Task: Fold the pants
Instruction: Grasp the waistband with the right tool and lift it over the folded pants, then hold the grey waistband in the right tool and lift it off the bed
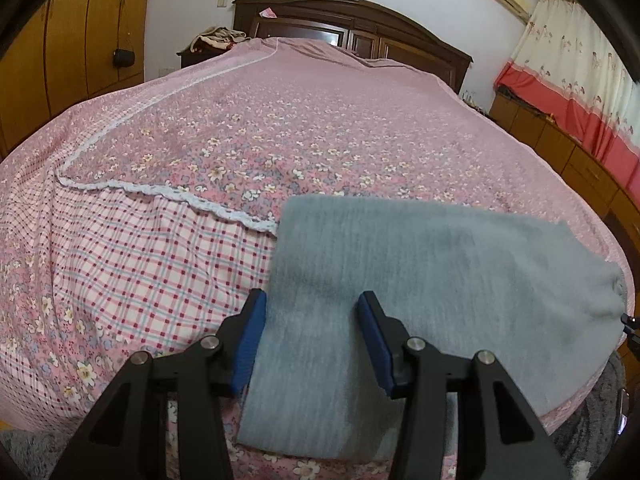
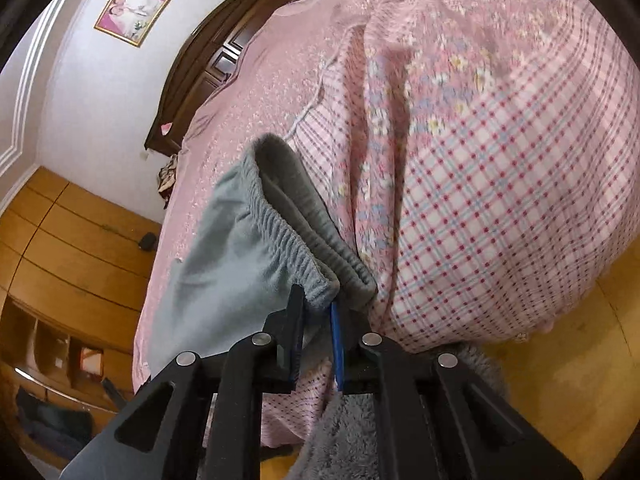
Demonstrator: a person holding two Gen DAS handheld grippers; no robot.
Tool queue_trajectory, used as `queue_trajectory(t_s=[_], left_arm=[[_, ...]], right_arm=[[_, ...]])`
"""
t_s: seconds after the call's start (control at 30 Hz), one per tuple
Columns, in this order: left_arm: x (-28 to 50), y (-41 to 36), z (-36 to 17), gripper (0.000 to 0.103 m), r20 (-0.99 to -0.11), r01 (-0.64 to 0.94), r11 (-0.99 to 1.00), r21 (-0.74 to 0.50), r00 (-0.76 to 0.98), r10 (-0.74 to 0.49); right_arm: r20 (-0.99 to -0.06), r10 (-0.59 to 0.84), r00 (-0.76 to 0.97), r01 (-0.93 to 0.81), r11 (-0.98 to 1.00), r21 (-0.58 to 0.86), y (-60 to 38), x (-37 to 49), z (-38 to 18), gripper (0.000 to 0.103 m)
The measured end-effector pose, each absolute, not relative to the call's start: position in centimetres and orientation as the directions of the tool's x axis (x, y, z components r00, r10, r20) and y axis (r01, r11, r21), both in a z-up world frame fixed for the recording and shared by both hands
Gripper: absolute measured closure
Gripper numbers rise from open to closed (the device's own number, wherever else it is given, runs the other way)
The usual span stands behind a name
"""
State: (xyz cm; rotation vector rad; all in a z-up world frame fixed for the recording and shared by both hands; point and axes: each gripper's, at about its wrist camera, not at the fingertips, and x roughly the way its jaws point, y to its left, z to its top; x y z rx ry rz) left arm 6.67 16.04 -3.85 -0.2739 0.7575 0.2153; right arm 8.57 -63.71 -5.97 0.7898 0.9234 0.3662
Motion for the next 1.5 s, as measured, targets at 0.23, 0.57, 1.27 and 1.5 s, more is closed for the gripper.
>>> queue_trajectory(t_s=[0.23,0.57,1.27,1.5], left_arm=[[7.1,16.0,-4.2,0.052,-0.696,-0.285,0.943,-0.172,0.713,0.088],[7.0,16.7,-4.1,0.052,-0.695,-0.291,0.942,-0.165,0.712,0.098],[7.4,17.0,-4.4,0.052,-0.689,-0.287,0.941,-0.177,0.719,0.09],[7.4,17.1,-4.4,0.052,-0.689,-0.288,0.941,-0.178,0.719,0.09]], right_arm=[[-0.466,0.672,0.576,0.041,0.545,0.837,-67.8,6.6,-8.5,0.053],[-0.336,0.753,0.566,0.001,0.407,0.913,-67.5,7.5,-12.4,0.052],[-0.447,0.728,0.52,-0.006,0.526,0.85,-64.9,9.7,-7.1,0.052],[-0.539,0.679,0.499,0.014,0.615,0.788,-64.4,9.4,-5.6,0.052]])
